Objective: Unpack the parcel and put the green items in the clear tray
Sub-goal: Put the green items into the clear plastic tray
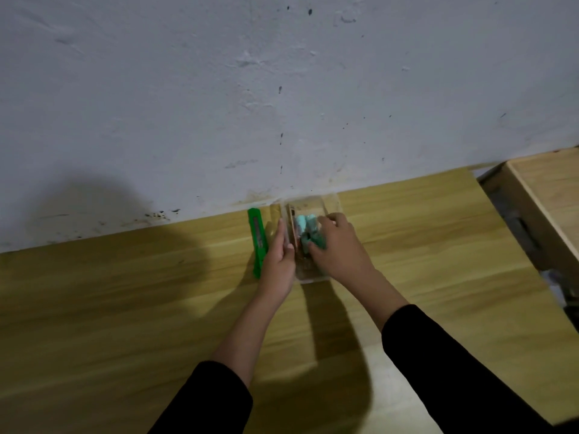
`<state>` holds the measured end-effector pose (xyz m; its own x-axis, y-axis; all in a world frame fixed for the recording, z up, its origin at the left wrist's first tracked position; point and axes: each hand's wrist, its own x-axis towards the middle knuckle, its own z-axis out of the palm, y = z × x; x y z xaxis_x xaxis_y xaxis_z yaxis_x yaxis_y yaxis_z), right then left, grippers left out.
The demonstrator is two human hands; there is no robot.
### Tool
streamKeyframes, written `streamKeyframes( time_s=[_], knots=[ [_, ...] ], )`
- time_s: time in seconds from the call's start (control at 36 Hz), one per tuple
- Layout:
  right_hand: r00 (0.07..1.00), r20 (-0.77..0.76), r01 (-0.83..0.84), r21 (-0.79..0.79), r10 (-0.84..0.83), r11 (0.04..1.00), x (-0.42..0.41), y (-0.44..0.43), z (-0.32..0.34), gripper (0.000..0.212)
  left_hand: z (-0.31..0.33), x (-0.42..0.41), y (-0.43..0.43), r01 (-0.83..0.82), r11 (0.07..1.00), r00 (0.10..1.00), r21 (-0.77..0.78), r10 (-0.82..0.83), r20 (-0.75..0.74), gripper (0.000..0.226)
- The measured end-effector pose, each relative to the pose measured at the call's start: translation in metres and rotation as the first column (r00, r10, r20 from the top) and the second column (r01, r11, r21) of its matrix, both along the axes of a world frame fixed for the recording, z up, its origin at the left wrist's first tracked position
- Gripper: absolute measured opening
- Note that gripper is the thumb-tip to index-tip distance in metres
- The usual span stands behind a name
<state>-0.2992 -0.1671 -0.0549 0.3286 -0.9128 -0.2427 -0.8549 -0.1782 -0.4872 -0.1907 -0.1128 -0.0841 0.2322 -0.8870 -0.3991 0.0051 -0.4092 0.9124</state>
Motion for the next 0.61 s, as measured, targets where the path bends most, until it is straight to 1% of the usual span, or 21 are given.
streamKeyframes(
  time_s=[0.11,0.22,0.39,0.5,0.61],
  knots=[
    [0.996,-0.094,-0.001,-0.016,0.000,1.000,-0.005,0.011,0.004,0.039,0.007,-0.004,0.002,0.007,1.000,1.000,0.003,-0.007,0.021,0.055],
    [0.990,-0.131,0.040,-0.027,-0.043,0.999,-0.001,0.014,0.001,0.029,0.015,-0.006,0.003,-0.014,1.000,0.998,0.012,0.013,0.059,0.055],
    [0.975,-0.175,0.128,-0.066,-0.138,0.990,0.003,0.017,0.004,0.035,0.018,-0.007,0.006,-0.012,0.999,0.996,0.042,0.008,0.092,0.055],
    [0.975,-0.135,0.162,-0.101,-0.175,0.982,0.001,0.019,0.006,0.037,0.015,-0.007,0.006,-0.016,0.999,0.997,0.041,0.012,0.079,0.056],
    [0.974,-0.078,0.198,-0.153,-0.211,0.968,-0.003,0.018,0.005,0.036,0.013,-0.005,0.005,0.014,0.999,0.998,0.050,-0.018,0.066,0.058]
  ],
)
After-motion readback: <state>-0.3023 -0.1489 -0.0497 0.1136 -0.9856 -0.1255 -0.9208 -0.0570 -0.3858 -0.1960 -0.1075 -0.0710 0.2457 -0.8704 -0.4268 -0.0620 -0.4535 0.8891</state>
